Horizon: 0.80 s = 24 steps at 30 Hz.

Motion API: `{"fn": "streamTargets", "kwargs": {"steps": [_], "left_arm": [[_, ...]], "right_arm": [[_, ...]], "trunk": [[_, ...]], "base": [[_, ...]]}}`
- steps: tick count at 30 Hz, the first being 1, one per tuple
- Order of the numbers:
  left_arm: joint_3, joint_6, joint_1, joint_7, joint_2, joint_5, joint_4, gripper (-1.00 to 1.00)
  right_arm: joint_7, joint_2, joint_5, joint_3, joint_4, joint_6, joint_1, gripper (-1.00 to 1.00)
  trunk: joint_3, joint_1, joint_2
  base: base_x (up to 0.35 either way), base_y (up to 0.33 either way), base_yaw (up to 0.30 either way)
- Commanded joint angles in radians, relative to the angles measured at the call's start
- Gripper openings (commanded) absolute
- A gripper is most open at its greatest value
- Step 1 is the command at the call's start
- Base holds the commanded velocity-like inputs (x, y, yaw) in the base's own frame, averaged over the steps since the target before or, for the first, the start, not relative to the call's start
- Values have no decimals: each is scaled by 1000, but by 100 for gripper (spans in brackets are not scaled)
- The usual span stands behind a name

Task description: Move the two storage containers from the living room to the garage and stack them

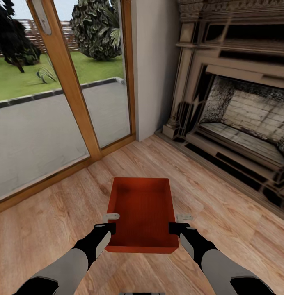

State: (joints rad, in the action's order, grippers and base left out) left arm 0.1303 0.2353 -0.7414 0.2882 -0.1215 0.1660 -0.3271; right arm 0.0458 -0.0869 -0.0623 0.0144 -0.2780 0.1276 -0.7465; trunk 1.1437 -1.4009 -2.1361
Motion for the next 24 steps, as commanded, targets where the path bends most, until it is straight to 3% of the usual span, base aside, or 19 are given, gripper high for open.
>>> {"fn": "streamTargets", "kwargs": {"steps": [1, 24], "left_arm": [[26, 3, 1, 7, 1, 49, 2, -100], [29, 3, 1, 6, 1, 49, 2, -100]], "right_arm": [[1, 0, 2, -4, -6, 5, -1, -100], [3, -1, 4, -4, -6, 4, -1, -100]], "trunk": [[-3, 4, 7], [-75, 92, 168]], "base": [[0, 0, 0], [0, 0, 0]]}}
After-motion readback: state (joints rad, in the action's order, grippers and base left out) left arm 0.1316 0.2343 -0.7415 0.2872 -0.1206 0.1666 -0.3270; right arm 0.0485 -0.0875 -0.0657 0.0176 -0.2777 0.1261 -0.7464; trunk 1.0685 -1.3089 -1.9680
